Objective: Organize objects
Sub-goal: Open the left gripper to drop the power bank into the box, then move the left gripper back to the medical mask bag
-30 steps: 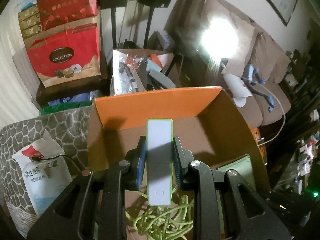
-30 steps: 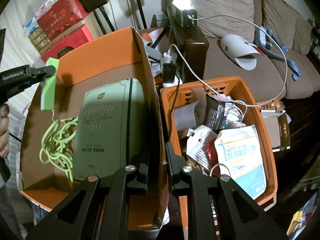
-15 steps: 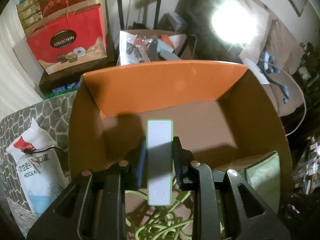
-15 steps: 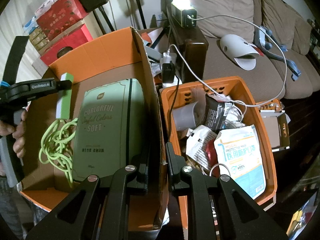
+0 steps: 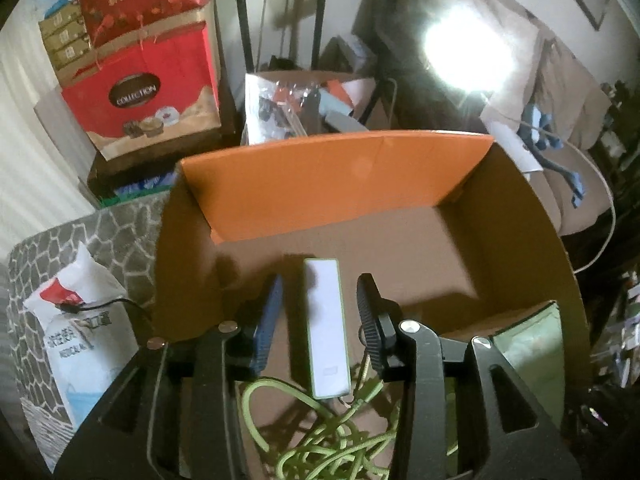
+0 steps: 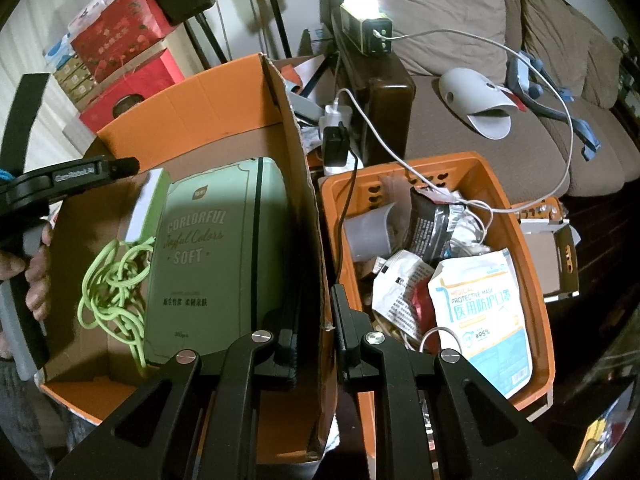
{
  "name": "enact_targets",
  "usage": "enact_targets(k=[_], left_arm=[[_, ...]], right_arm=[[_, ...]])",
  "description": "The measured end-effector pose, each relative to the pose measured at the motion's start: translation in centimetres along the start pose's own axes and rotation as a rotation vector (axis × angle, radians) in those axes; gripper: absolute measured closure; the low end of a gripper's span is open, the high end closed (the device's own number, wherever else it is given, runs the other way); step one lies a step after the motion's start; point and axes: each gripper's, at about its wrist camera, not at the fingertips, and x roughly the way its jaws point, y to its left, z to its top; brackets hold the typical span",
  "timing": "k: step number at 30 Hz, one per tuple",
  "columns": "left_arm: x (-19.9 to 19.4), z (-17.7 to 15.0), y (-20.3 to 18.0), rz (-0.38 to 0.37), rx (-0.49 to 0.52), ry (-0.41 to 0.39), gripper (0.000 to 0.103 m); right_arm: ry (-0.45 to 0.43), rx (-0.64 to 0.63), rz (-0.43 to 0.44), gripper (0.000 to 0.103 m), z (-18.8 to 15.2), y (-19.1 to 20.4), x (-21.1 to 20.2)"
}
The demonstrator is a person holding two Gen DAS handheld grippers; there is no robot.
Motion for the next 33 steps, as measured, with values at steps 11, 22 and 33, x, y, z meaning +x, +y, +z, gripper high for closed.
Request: enact_targets(k=[11, 22, 33], left_arm=[[-5.5, -1.1, 1.9, 0.073, 0.023, -0.157, 0.028], [-10.5, -3.2, 6.0, 0.055, -0.022, -0.23, 0.024], [-12.5, -4.7, 9.2, 0.132, -0.052, -0.242, 0.018]], right_arm=[[-0.002, -0.002, -0.004, 0.088, -0.1, 0.1, 0.0], [-0.003, 0.0, -0.004, 0.088, -0.1, 0.1, 0.0], [-0.005, 0.003, -0.004, 0.088, 0.0, 0.3, 0.0]])
